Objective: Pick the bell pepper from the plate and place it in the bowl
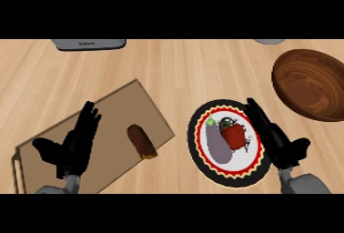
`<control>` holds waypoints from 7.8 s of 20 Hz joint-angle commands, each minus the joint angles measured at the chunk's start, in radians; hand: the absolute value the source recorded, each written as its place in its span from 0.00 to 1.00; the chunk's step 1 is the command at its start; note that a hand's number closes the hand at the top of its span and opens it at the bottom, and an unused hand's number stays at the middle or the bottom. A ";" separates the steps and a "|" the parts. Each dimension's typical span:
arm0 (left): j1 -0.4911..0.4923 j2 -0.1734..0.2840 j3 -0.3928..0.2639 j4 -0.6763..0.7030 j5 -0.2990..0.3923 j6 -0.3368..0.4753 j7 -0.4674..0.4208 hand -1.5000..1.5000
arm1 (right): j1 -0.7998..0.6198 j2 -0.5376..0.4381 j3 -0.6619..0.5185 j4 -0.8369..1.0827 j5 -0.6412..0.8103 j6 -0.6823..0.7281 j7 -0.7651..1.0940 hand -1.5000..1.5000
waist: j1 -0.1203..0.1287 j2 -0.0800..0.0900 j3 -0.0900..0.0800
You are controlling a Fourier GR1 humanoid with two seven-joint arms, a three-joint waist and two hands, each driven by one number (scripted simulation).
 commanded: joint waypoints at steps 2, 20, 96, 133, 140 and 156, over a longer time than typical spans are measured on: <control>-0.063 0.090 0.043 -0.020 -0.052 0.004 0.028 0.50 | -0.083 -0.055 -0.043 -0.118 0.036 0.007 -0.028 1.00 | 0.031 0.016 -0.019; -0.054 0.286 0.152 -0.123 -0.106 -0.039 0.123 0.50 | 0.374 -0.452 -0.039 -0.711 0.668 -0.367 0.407 0.00 | 0.020 0.014 -0.020; -0.161 0.018 0.322 -0.133 -0.394 -0.209 0.258 0.50 | -0.255 0.106 0.050 0.101 1.167 0.487 0.601 1.00 | 0.041 0.021 -0.018; -0.106 -0.035 0.334 -0.076 -0.438 -0.231 0.152 0.50 | -0.915 0.113 -0.334 0.341 1.701 -0.036 1.388 1.00 | 0.043 0.020 -0.019; -0.118 -0.011 0.362 -0.068 -0.410 -0.272 0.166 0.50 | -0.897 0.032 -0.478 0.331 1.642 -0.089 1.271 1.00 | 0.044 0.023 -0.019; -0.112 -0.038 0.359 -0.096 -0.436 -0.270 0.176 0.50 | -0.764 -0.170 -0.693 0.661 1.425 -0.363 0.815 1.00 | 0.052 0.025 -0.018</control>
